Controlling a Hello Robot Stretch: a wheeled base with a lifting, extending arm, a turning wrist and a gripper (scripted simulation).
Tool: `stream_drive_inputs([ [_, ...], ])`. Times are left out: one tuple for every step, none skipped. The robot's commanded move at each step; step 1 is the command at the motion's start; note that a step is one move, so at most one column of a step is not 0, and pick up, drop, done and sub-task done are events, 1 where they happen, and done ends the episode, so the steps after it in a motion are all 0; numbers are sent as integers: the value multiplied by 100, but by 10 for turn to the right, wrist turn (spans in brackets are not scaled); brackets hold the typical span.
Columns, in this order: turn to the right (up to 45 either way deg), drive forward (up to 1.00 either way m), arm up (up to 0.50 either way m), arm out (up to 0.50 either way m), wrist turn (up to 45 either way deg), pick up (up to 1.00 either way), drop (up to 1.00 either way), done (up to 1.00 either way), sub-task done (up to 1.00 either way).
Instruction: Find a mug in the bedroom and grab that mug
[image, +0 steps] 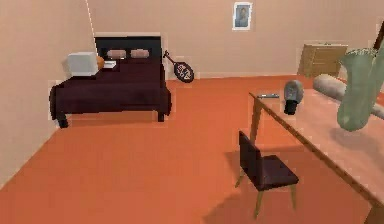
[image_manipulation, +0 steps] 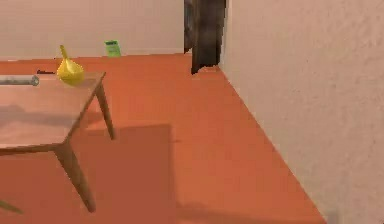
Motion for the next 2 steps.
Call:
stream_drive_inputs([
  [0,100,0,0,0,0,0,0,0],
  [270,0,0,0,0,0,0,0,0],
])
